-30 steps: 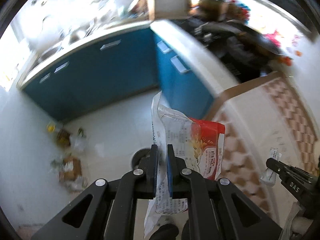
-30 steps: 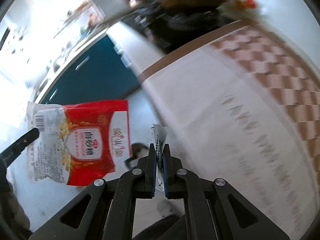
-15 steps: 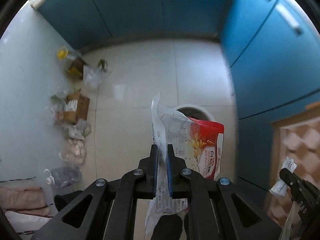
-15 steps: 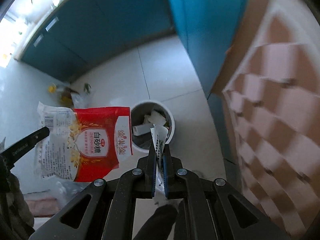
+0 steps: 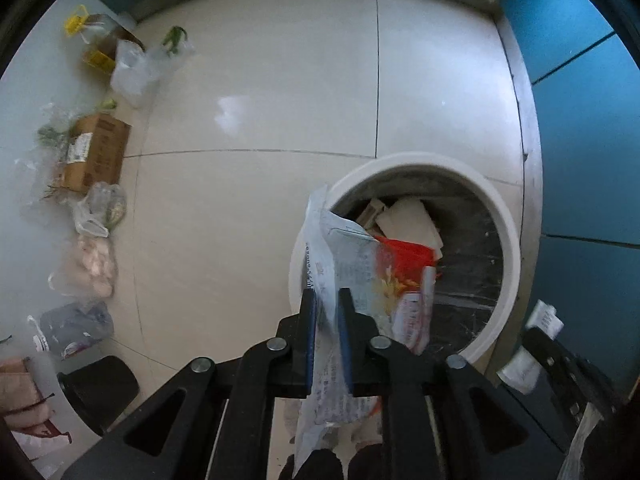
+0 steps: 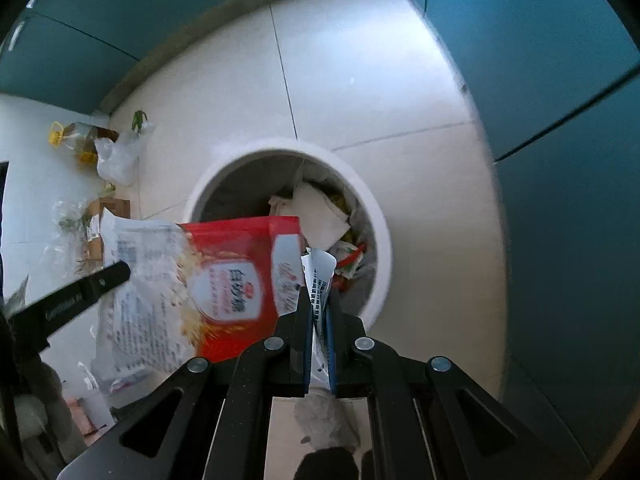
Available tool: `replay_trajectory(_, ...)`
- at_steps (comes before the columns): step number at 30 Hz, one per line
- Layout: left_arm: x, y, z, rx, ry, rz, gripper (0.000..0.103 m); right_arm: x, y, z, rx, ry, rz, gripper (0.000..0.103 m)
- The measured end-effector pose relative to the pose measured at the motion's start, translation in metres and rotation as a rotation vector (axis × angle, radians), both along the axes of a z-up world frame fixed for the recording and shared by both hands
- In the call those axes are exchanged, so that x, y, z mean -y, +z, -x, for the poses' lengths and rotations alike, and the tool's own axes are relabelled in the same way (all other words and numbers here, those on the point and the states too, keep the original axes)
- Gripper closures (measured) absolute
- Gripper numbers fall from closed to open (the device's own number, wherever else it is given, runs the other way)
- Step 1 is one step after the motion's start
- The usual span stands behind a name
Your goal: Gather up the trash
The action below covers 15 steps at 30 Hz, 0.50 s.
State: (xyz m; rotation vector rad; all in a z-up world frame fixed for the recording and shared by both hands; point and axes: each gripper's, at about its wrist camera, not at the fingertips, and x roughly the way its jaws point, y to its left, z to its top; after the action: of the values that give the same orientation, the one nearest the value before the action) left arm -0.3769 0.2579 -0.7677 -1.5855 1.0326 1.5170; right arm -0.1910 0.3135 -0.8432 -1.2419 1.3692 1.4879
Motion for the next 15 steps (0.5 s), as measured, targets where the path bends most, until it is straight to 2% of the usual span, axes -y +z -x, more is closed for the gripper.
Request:
replay_trajectory(3,0.001,-0.001,-0.006,0.020,0.000,-0.003,0.088,-0.009,-0.030,0.002,-0.009,0.003,0.036,0.094)
replay_trajectory(4,-0.001,-0.002,-0.005,0.022,0.002,-0.002,0.077,-0.011,-0.037,0.003,-0.007,0.010,0.042,0.091)
replay_trajectory(5,0.000,-0.001,-0.004,0.026,0.002,-0.002,0.059,-0.013,-0.040,0.003,-0.005,0.015,0.047,0.083)
replay_trajectory(6,0.002,0.005,-0.004,0.020,-0.002,-0.009,0.048,-0.014,-0.044,0.003,-0.009,0.021,0.054,0.077)
replay_trajectory(7,0.001,0.005,-0.005,0.013,-0.004,-0.016,0.029,-0.015,-0.046,0.003,-0.010,0.025,0.055,0.064)
replay_trajectory(8,0.003,0.011,-0.005,0.003,-0.003,-0.027,0.024,-0.015,-0.045,0.002,-0.011,0.026,0.053,0.059)
replay_trajectory(10,0.008,0.029,-0.005,-0.014,-0.003,-0.037,0.021,-0.013,-0.038,0.006,-0.010,0.033,0.050,0.057)
replay_trajectory(11,0.011,0.036,-0.007,-0.022,-0.004,-0.039,0.009,-0.012,-0.031,0.006,0.001,0.041,0.042,0.052)
replay_trajectory(12,0.014,0.045,-0.007,-0.037,-0.007,-0.039,0.003,-0.010,-0.022,0.005,0.008,0.047,0.028,0.049)
replay_trajectory(15,0.026,0.082,-0.010,-0.070,-0.016,-0.058,0.000,-0.003,0.013,0.002,0.034,0.059,-0.002,0.037)
